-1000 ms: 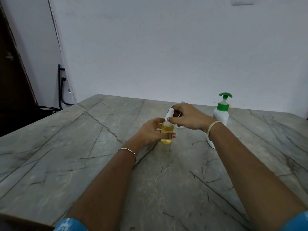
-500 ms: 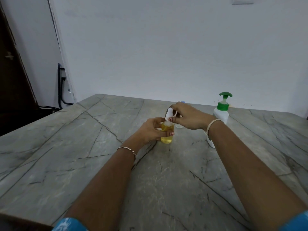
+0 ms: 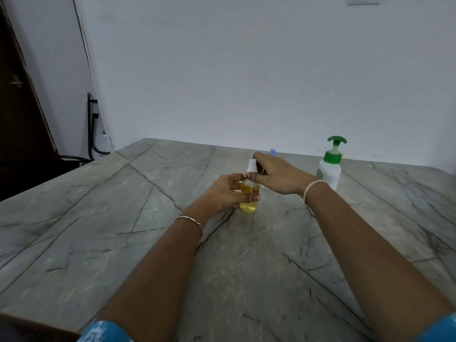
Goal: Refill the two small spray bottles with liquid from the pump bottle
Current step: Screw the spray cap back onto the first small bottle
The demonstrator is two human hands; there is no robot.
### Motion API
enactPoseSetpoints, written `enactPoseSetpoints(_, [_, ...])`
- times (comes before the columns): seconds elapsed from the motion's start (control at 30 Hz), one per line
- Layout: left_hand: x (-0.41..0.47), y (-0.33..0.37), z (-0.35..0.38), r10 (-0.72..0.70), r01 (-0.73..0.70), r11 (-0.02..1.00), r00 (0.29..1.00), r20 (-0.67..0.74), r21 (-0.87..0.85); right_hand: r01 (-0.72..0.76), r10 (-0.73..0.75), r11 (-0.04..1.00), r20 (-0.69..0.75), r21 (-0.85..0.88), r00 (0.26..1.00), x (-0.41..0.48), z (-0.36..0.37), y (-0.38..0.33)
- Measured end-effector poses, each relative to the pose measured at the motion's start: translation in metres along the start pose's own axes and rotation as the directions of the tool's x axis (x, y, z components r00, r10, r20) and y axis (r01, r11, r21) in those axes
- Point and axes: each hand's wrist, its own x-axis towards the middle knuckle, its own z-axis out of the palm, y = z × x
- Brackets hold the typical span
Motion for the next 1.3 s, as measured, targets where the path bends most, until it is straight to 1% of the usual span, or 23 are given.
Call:
enactPoseSetpoints(0.1, [0.0, -0.001, 0.0, 0.007, -0.007, 1.0, 1.0, 0.002, -0.001, -0.02, 0.017, 0.999, -0.069, -0.047, 0.997, 0.002, 0.003, 0.003])
enactPoseSetpoints(0.17, [-0.001, 0.001, 0.0, 0.017, -0.017, 1.0, 1.0, 0.007, -0.001, -0.033, 0.031, 0.999, -0.105, -0.018, 0.994, 0.002, 0.006, 0.005])
enactPoseSetpoints(0.23, [-0.002, 0.001, 0.001, 0.024, -0.024, 1.0, 1.0, 0.013, 0.008, -0.025, 0.039, 0.989, -0.092, 0.149, 0.995, 0.001, 0.005, 0.007])
enactPoseSetpoints(0.33, [-0.003, 0.002, 0.001, 0.009, -0.009, 1.0, 1.0, 0.016, -0.023, 0.037, -0.016, 0.896, -0.052, 0.443, 0.999, -0.004, -0.002, 0.007])
enactPoseSetpoints(0.37, [-0.003, 0.001, 0.001, 0.006, -0.005, 1.0, 1.0, 0.016, -0.03, 0.059, -0.038, 0.865, -0.051, 0.499, 0.998, -0.006, -0.005, 0.008])
enactPoseSetpoints(0.43, [-0.003, 0.001, 0.001, 0.003, -0.002, 1.0, 1.0, 0.015, -0.031, 0.085, -0.054, 0.832, -0.074, 0.548, 0.996, -0.008, -0.008, 0.008])
enactPoseSetpoints(0.5, [-0.003, 0.001, 0.001, 0.006, -0.006, 1.0, 1.0, 0.014, -0.027, 0.09, -0.037, 0.832, -0.107, 0.547, 0.994, -0.007, -0.006, 0.008])
enactPoseSetpoints(0.57, [-0.002, 0.001, 0.001, 0.004, -0.004, 1.0, 1.0, 0.013, -0.026, 0.07, 0.0, 0.859, -0.137, 0.507, 0.991, -0.005, -0.003, 0.007])
enactPoseSetpoints(0.7, [-0.001, 0.0, 0.001, 0.001, -0.001, 1.0, 1.0, 0.004, -0.014, 0.012, 0.064, 0.949, -0.232, 0.314, 0.97, 0.0, 0.003, 0.003])
enactPoseSetpoints(0.87, [0.0, 0.0, 0.002, -0.01, 0.01, 1.0, 1.0, 0.003, -0.015, -0.074, 0.17, 0.961, -0.356, 0.267, 0.919, 0.002, 0.01, -0.003])
enactPoseSetpoints(1.0, [-0.001, -0.001, 0.001, 0.013, -0.013, 1.0, 1.0, 0.001, 0.027, -0.188, 0.242, 0.969, -0.452, 0.162, 0.859, 0.005, 0.028, -0.008])
enactPoseSetpoints(1.03, [-0.001, -0.001, 0.0, 0.017, -0.018, 0.999, 1.0, 0.004, 0.036, -0.197, 0.247, 0.968, -0.466, 0.153, 0.849, 0.006, 0.032, -0.009])
enactPoseSetpoints(1.07, [-0.001, -0.001, 0.0, 0.021, -0.022, 0.999, 1.0, 0.005, 0.04, -0.178, 0.243, 0.967, -0.464, 0.18, 0.852, 0.006, 0.035, -0.01])
enactPoseSetpoints(1.13, [-0.001, -0.001, 0.0, 0.025, -0.025, 0.999, 1.0, 0.004, 0.036, -0.066, 0.203, 0.942, -0.402, 0.331, 0.893, 0.006, 0.036, -0.011])
enactPoseSetpoints(1.2, [-0.001, -0.002, 0.0, 0.023, -0.023, 0.999, 1.0, 0.004, 0.024, 0.012, 0.16, 0.861, -0.293, 0.508, 0.942, 0.004, 0.034, -0.012])
enactPoseSetpoints(1.23, [-0.001, -0.003, 0.0, 0.02, -0.02, 1.0, 1.0, 0.007, 0.02, 0.008, 0.16, 0.816, -0.239, 0.578, 0.958, 0.003, 0.034, -0.011])
enactPoseSetpoints(1.3, [-0.001, -0.002, 0.0, 0.012, -0.012, 1.0, 1.0, 0.015, 0.01, -0.047, 0.199, 0.714, -0.139, 0.698, 0.97, 0.0, 0.031, -0.01])
